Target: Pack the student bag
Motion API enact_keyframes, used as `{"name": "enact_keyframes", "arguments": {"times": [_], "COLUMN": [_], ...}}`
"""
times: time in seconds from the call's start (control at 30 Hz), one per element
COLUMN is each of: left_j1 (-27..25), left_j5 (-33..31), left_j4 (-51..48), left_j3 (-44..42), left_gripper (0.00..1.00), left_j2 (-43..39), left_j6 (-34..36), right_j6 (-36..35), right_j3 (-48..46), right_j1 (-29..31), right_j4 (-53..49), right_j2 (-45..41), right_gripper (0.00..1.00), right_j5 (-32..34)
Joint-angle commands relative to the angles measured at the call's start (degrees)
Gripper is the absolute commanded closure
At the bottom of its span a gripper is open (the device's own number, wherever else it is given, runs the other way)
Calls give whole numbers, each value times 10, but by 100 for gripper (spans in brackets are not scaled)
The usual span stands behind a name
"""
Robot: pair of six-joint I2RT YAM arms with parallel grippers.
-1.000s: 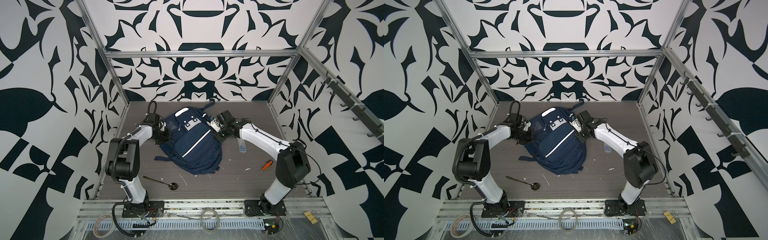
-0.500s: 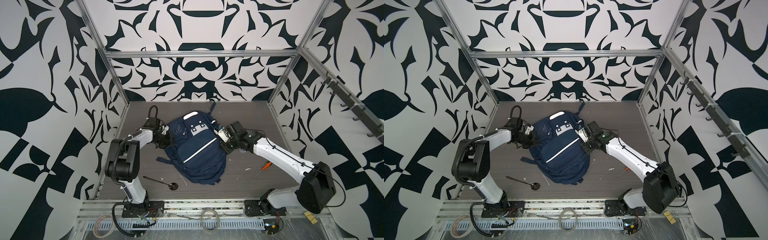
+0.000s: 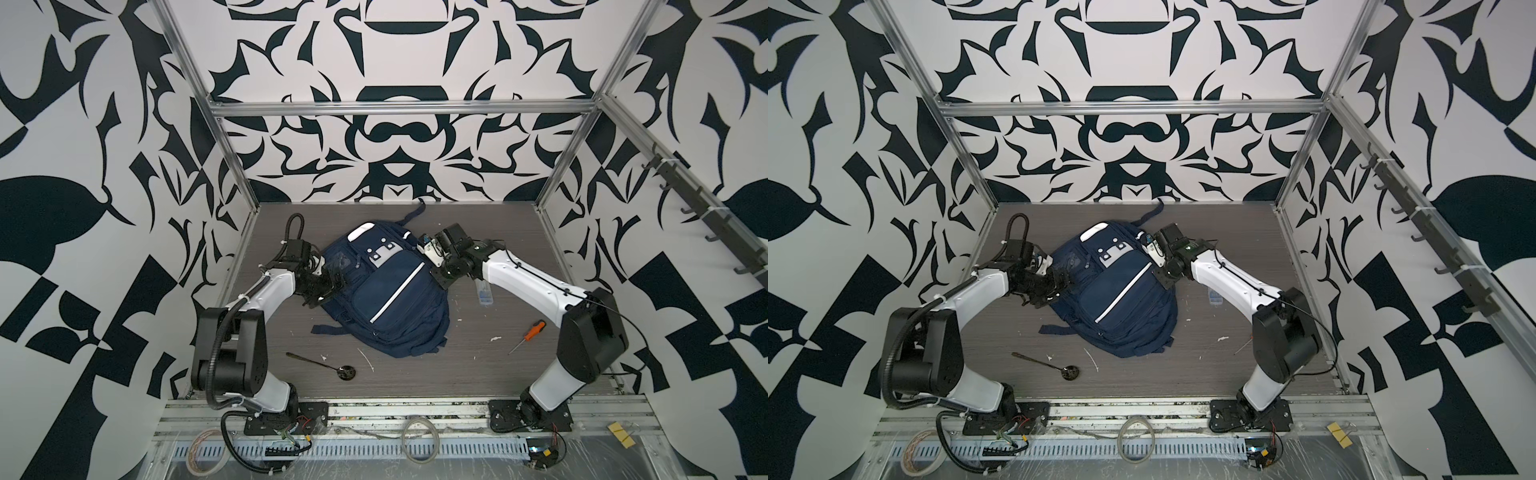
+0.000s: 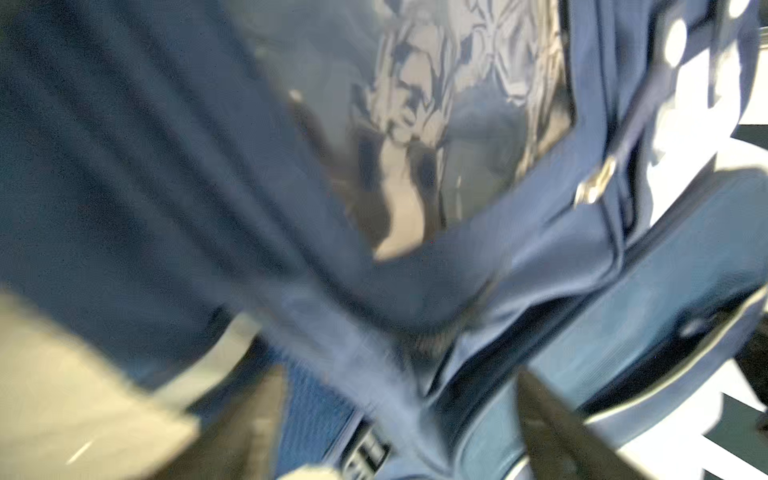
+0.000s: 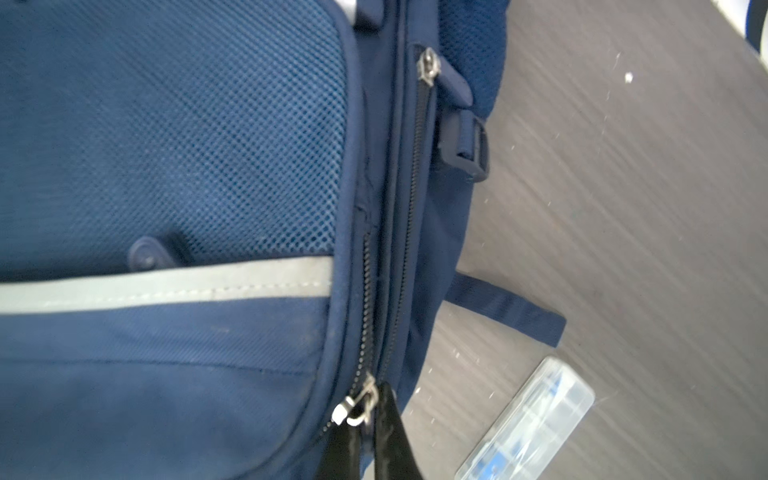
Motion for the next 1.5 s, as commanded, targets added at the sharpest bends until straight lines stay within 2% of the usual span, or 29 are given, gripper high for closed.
{"name": "enact_keyframes", "arguments": {"times": [0.0,0.1,0.23,0.4,0.47,0.57,0.83,0.93,1.03,1.2,1.37,1.47], "left_j1": [4,4,0,-57,-72,-82,-88,-88,-86,-60,-41,-25], "left_j5": [-77,-96,-33,-109,-108,-102,-53,-47,-39,-15,-22,-23], "left_j4": [-78,-99,-67,-62,-62,-37,14,31,35,51,42,42], "left_j3": [40,90,149,239,253,236,181,164,158,144,152,152], "left_gripper": [1,1,1,1,1,0,18,22,38,71,100,100], "left_j2": [-28,-8,83,200,242,253,256,254,256,253,249,248], "left_j6": [49,81,108,185,189,168,114,96,90,68,69,61], "right_j6": [-17,-34,-45,-52,-48,-43,-41,-41,-40,-46,-59,-69], "right_j3": [56,78,97,131,143,161,205,217,226,221,210,197], "right_j1": [2,8,8,10,10,12,12,12,13,13,12,11], "right_j4": [39,33,37,37,40,43,42,40,39,42,39,34], "right_j2": [8,28,45,74,86,102,139,149,153,150,141,130], "right_gripper": [100,100,100,100,100,100,100,100,100,100,100,100], "right_j5": [5,6,-1,-9,-14,-18,-24,-26,-26,-28,-28,-24]}}
